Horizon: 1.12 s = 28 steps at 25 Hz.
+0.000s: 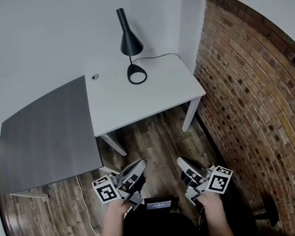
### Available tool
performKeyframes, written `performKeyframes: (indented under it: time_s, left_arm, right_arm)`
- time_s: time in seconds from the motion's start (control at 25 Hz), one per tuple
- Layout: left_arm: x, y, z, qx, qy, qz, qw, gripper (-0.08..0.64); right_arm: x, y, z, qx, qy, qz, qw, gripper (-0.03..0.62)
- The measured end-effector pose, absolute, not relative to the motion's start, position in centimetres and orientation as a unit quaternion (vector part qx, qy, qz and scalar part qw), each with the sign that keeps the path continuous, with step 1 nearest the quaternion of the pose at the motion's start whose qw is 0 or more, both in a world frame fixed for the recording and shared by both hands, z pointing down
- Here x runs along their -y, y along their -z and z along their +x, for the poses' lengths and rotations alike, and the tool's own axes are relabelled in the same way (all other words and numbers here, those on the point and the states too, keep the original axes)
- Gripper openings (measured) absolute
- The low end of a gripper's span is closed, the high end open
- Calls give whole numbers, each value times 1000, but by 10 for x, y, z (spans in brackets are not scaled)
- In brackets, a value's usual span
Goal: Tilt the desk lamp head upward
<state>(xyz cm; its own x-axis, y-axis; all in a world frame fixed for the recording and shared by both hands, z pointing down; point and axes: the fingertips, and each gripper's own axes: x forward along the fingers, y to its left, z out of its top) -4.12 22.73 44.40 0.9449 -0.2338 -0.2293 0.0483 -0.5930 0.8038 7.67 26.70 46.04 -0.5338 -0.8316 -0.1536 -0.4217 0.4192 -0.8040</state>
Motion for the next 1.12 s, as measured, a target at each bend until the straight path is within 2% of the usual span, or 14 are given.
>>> performKeyframes:
  time_s: [0.4, 0.84, 1.12]
  left_arm:
    - [-211, -442, 21, -4, 135, 891, 434, 15]
    - [-117, -450, 55, -40, 160, 879, 448, 17]
    - [-44, -452, 48, -30, 188, 870, 454, 15]
  right_arm:
    - [-245, -461, 127, -772, 385, -401, 309, 14]
    - [-163, -466, 152, -764, 384, -439, 277, 14]
    - [-93, -462, 149, -767, 386, -448, 249, 14]
